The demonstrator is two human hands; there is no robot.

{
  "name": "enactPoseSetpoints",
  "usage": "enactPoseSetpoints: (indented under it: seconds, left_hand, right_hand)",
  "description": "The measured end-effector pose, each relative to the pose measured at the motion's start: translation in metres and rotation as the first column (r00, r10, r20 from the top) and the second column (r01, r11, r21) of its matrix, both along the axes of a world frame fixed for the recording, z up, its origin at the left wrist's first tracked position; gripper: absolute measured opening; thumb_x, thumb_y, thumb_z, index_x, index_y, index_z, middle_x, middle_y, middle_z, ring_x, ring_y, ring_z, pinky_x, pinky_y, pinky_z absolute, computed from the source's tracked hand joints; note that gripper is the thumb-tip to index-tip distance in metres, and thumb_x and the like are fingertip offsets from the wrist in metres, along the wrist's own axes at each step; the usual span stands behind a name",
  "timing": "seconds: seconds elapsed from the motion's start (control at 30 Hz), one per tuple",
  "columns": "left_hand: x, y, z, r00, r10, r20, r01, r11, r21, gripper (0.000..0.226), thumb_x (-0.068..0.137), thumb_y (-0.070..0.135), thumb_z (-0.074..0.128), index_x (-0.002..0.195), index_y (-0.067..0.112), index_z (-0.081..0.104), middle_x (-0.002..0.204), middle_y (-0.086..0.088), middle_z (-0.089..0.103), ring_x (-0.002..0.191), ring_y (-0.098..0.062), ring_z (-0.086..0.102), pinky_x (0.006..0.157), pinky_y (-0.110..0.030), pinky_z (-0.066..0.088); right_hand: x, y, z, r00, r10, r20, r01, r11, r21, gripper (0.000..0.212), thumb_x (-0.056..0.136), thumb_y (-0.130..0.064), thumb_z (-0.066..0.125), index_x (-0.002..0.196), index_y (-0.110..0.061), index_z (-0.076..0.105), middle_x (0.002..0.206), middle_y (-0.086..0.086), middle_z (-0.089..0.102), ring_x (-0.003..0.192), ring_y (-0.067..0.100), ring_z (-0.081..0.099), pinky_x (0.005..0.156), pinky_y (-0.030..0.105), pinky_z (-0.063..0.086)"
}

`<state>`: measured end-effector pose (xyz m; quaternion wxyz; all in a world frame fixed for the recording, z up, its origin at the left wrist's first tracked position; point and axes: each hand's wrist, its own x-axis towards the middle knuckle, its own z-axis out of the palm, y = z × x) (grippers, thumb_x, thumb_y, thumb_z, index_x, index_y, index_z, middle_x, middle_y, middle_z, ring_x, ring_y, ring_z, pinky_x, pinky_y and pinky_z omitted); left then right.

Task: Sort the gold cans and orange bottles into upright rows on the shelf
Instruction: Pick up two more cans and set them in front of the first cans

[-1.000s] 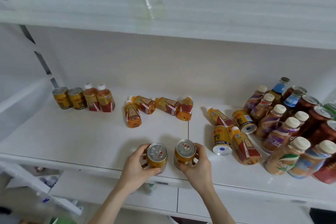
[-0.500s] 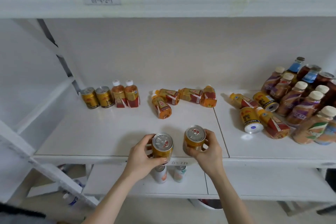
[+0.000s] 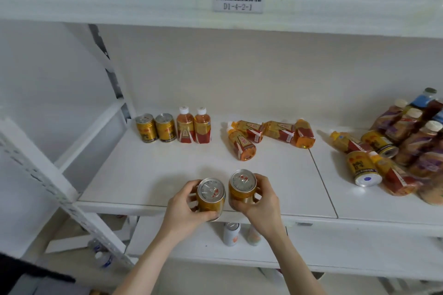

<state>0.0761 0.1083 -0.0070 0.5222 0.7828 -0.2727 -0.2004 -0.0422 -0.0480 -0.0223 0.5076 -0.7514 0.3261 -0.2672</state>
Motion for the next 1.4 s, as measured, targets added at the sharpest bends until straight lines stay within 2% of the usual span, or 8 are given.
enactPoseSetpoints:
  seconds: [0.1,0.33,0.63,0.73,0.83,0.93,1.27,1.4]
  left_hand:
    - [0.024,0.021,-0.001,1.000,0.018,-0.013,-0.018,1.000,-0.011,0.070,0.051,0.007,0.090,0.113,0.023,0.059,0.105,0.007,0.067,0.094,-0.001,0.062,0.066,-0.006,0.048]
    - [0.093,0.079,-0.002,0.999,-0.039,0.003,0.039,0.999,0.012,0.071,0.051,0.007,0.090,0.112,0.024,0.059,0.106,0.009,0.066,0.096,-0.001,0.060,0.067,-0.005,0.048]
    - [0.174,0.122,-0.005,0.998,-0.065,-0.023,0.066,0.994,0.082,0.078,0.050,0.012,0.091,0.117,0.025,0.054,0.108,0.008,0.062,0.098,-0.010,0.059,0.072,-0.010,0.043]
    - [0.194,0.123,-0.007,0.998,-0.047,-0.030,0.050,0.994,0.097,0.076,0.051,0.011,0.091,0.115,0.026,0.052,0.106,0.008,0.059,0.098,-0.014,0.057,0.078,-0.020,0.044]
    - [0.216,0.118,-0.013,0.999,-0.013,-0.043,0.018,0.993,0.116,0.075,0.051,0.011,0.091,0.113,0.026,0.052,0.109,0.004,0.060,0.100,-0.018,0.058,0.083,-0.028,0.047]
    - [0.239,0.109,-0.021,0.997,0.024,-0.069,-0.015,0.991,0.130,0.077,0.050,0.012,0.091,0.114,0.027,0.052,0.115,0.000,0.062,0.106,-0.021,0.058,0.091,-0.037,0.050]
    - [0.291,0.073,-0.034,0.990,0.076,-0.116,-0.063,0.992,0.109,0.075,0.049,0.010,0.090,0.111,0.029,0.053,0.113,0.000,0.063,0.105,-0.020,0.059,0.090,-0.037,0.051]
    - [0.306,0.059,-0.035,0.991,0.075,-0.114,-0.065,0.994,0.088,0.075,0.049,0.009,0.090,0.114,0.027,0.057,0.108,0.001,0.064,0.102,-0.020,0.061,0.089,-0.036,0.052]
  right_hand:
    - [0.023,0.021,0.000,1.000,0.007,-0.004,-0.007,1.000,0.004,0.065,0.057,-0.019,0.087,0.111,-0.031,0.051,0.099,-0.018,0.065,0.094,-0.013,0.055,0.073,0.014,0.046]
    - [0.084,0.086,-0.005,0.998,-0.063,0.021,0.062,0.997,0.036,0.064,0.058,-0.017,0.087,0.109,-0.031,0.051,0.097,-0.018,0.064,0.093,-0.004,0.058,0.073,0.018,0.047]
    - [0.154,0.147,-0.003,0.993,-0.118,0.005,0.117,0.990,0.072,0.065,0.061,-0.012,0.084,0.112,-0.026,0.046,0.098,-0.014,0.059,0.092,0.008,0.057,0.068,0.008,0.041]
    - [0.173,0.150,-0.002,0.994,-0.110,-0.017,0.111,0.991,0.077,0.065,0.062,-0.011,0.083,0.115,-0.021,0.047,0.097,-0.010,0.060,0.091,0.010,0.057,0.068,0.007,0.041]
    - [0.191,0.146,-0.002,0.994,-0.098,-0.045,0.101,0.992,0.079,0.067,0.062,-0.010,0.083,0.119,-0.017,0.047,0.097,-0.007,0.060,0.092,0.013,0.057,0.072,0.017,0.043]
    - [0.211,0.137,-0.004,0.994,-0.080,-0.068,0.086,0.993,0.086,0.068,0.062,-0.010,0.083,0.119,-0.016,0.047,0.098,-0.007,0.059,0.092,0.014,0.057,0.063,0.010,0.041]
    - [0.275,0.108,-0.010,0.995,-0.030,-0.100,0.040,0.994,0.098,0.067,0.063,-0.011,0.083,0.119,-0.017,0.047,0.098,-0.007,0.058,0.090,0.011,0.056,0.060,0.008,0.040]
    - [0.290,0.097,-0.013,0.997,-0.021,-0.074,0.028,0.995,0.097,0.069,0.066,-0.011,0.082,0.123,-0.017,0.044,0.105,-0.006,0.060,0.095,0.011,0.056,0.073,0.018,0.044]
